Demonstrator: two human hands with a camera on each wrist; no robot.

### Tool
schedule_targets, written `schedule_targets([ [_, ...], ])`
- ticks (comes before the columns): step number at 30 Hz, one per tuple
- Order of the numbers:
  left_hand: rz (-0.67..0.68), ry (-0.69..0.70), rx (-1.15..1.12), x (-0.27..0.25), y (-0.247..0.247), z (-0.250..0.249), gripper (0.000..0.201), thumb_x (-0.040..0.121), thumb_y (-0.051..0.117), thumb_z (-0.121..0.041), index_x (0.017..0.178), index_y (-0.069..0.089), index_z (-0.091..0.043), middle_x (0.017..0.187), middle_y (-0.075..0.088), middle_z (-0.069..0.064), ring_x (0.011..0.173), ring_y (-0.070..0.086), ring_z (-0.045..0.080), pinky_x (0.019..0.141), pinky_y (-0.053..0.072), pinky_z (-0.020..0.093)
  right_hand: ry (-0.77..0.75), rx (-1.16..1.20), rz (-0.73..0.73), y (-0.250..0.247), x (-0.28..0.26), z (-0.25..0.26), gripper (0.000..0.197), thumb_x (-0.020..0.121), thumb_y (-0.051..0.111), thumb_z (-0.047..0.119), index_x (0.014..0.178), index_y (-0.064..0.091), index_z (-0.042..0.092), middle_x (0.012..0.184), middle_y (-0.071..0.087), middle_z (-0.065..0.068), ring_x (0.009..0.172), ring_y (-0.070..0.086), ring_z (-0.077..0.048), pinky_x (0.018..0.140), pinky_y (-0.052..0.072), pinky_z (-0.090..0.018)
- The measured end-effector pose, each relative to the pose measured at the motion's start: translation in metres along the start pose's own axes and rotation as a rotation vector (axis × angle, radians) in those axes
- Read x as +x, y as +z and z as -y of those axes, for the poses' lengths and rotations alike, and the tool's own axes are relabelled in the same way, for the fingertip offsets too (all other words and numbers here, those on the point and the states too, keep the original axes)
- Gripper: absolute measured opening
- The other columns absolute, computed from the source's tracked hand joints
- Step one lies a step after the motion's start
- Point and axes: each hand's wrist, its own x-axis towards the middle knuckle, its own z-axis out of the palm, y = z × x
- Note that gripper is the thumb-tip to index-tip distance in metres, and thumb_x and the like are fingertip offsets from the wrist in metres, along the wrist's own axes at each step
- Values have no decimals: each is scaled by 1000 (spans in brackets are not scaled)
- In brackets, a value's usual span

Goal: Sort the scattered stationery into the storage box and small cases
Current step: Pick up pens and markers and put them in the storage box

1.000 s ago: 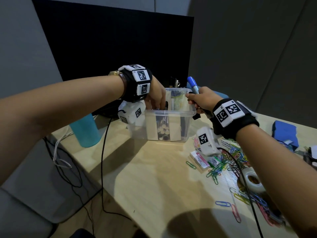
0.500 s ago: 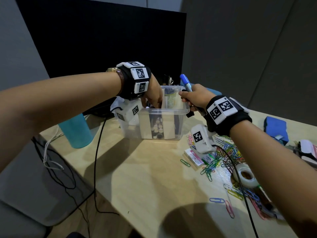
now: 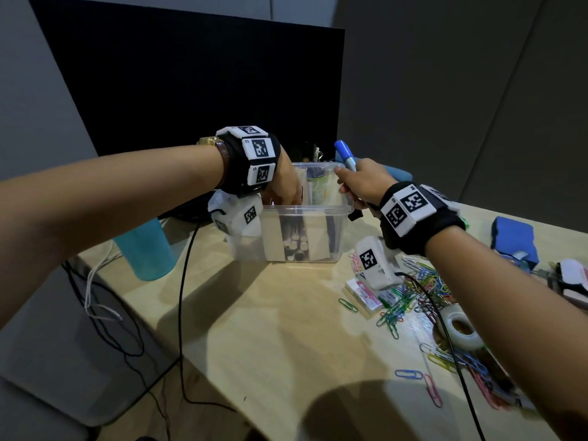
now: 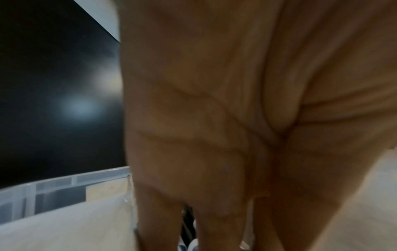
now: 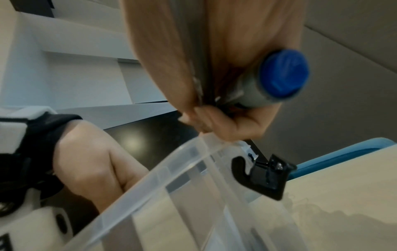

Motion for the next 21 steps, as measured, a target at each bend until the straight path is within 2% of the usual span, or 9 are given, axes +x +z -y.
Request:
schedule_targets([
  [4,-36,-22,31,0,-1,-1,22,94,58,-10,115,61,-14,120,65,13,111,63,30,99,50,44,68,75,99,-8,-3,5,15,97,47,11,82,46,7,71,56,-7,52,48,-16,50,42,-29],
  [6,-67,-24,45,-2,1,-1,19,94,59,-12,112,62,-15,121,65,12,111,63,29,100,50,42,98,110,155,-13,-6,9,4,96,48,8,94,46,6,71,57,-8,55,50,-17,53,44,-29],
  [8,-35,-11,20,-4,1,0,16,94,59,-11,108,63,-14,122,65,13,112,62,30,101,48,44,125,139,190,-17,-8,12,6,98,47,6,103,44,7,69,57,-8,56,49,-17,50,46,-27],
  [10,18,23,-31,-4,-2,1,17,96,53,-5,110,64,-7,124,63,18,110,61,31,101,48,44,140,146,216,-20,-11,14,5,100,47,5,105,45,6,66,55,-8,50,47,-15,42,45,-21],
  [12,-34,32,-67,2,-8,4,28,97,47,1,122,59,2,129,58,24,107,58,31,100,46,44,141,144,226,-22,-12,13,5,100,47,5,105,46,4,64,55,-8,44,45,-13,39,43,-19],
  [15,-157,-11,-4,9,-11,5,43,97,46,1,140,46,-5,138,52,17,121,55,32,104,45,44,146,176,200,-22,-11,11,15,100,48,4,114,46,2,66,58,-9,51,48,-14,39,44,-19],
  [18,-102,-22,162,12,-10,2,45,99,48,-7,143,43,-12,138,54,13,122,56,31,97,49,37,153,190,171,-24,-11,9,20,100,48,4,119,48,-2,63,63,-9,52,52,-14,38,46,-18],
  [21,-63,-20,177,12,-11,2,46,99,48,-9,144,41,-17,129,56,7,119,56,26,94,48,33,152,198,148,-28,-9,8,20,100,51,8,117,47,-1,58,62,-9,39,54,-9,36,44,-16],
])
